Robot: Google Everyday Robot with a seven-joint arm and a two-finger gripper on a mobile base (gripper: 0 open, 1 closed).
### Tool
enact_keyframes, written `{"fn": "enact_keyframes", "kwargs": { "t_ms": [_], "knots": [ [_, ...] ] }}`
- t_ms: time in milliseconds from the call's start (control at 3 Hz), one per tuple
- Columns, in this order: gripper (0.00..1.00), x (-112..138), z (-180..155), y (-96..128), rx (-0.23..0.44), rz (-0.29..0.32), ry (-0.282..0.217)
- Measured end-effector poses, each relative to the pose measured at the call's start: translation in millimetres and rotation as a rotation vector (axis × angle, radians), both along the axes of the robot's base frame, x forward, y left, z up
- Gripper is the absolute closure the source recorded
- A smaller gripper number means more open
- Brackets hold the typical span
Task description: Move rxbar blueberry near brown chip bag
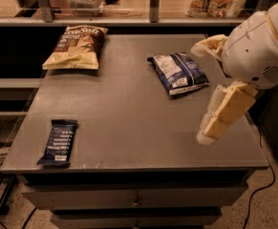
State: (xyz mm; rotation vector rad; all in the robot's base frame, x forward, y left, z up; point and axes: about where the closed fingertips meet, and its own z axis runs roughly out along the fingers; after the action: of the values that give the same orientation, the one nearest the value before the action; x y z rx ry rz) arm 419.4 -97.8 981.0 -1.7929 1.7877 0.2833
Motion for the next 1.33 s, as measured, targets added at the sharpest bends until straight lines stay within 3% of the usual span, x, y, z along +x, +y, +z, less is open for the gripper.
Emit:
{"fn": "enact_keyframes", "kwargs": {
  "t_ms": [1333],
  "knots": [
    [0.0, -20.4, -49.9, 118.5, 0.172, 0.175, 0.135]
  ]
}}
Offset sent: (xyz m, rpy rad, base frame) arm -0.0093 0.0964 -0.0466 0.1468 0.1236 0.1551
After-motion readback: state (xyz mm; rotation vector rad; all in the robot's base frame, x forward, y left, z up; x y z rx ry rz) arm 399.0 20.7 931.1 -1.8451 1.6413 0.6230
